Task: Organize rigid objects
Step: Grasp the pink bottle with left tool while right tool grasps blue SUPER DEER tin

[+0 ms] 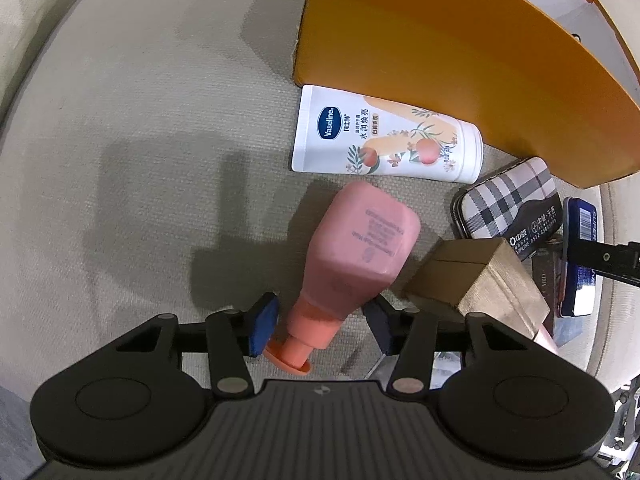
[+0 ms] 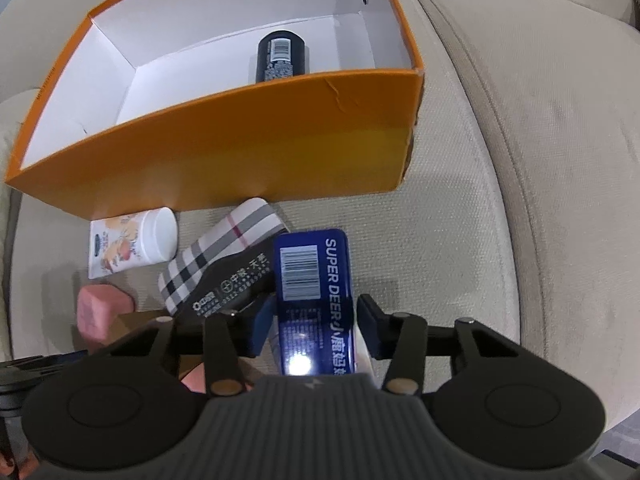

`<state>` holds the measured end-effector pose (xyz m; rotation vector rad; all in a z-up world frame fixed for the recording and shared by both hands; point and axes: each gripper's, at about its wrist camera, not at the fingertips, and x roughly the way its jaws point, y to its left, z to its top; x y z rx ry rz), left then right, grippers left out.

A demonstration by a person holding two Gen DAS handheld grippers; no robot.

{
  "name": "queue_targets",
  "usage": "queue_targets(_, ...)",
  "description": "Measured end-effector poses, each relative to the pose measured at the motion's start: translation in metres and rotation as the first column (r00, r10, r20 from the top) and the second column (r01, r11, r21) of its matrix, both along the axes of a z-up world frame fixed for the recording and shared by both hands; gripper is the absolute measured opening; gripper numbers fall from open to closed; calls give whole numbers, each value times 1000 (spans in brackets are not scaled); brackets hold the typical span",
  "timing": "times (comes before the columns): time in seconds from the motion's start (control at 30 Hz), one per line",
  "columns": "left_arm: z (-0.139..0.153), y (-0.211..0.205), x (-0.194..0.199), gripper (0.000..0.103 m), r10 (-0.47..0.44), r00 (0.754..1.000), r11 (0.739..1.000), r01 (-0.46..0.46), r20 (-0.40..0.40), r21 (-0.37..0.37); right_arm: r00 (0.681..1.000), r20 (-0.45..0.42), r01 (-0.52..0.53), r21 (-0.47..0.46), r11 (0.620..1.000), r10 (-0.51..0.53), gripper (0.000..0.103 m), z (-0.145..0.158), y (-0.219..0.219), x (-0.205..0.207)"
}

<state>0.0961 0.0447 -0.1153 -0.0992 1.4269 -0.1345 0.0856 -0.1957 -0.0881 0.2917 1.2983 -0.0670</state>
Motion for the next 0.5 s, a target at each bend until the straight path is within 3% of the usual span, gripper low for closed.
queue_targets(0.23, 15, -6, -4, 46, -35, 999, 999, 35, 23, 3, 1000, 2, 0, -12, 1000, 0, 45, -3, 1, 3)
queue_targets(0.5, 25, 4, -5, 33, -19, 1000, 997, 20, 15, -70, 999, 28, 20, 40, 999, -21, 45, 9, -7, -2)
